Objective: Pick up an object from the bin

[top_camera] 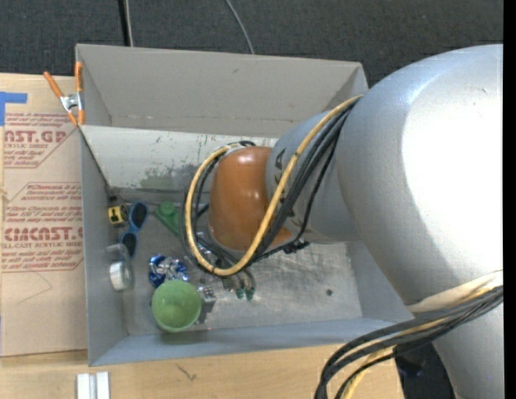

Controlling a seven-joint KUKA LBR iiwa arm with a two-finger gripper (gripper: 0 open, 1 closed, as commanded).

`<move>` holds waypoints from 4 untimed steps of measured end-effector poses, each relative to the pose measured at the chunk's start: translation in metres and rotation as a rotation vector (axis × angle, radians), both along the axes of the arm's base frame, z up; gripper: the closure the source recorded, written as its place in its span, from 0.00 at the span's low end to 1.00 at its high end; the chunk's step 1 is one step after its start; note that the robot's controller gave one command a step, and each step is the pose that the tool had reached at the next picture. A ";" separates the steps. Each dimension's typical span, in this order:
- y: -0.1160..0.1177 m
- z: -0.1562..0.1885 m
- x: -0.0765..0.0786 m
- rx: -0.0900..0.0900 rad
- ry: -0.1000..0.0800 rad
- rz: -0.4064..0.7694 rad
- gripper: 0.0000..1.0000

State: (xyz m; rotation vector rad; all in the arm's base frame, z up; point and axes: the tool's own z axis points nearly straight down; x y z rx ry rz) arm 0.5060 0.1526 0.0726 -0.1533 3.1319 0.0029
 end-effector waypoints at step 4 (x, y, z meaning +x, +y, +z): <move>-0.008 0.134 -0.011 -0.002 -0.004 0.361 1.00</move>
Offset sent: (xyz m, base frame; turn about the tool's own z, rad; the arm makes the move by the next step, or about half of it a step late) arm 0.0152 0.0638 0.0112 -0.1016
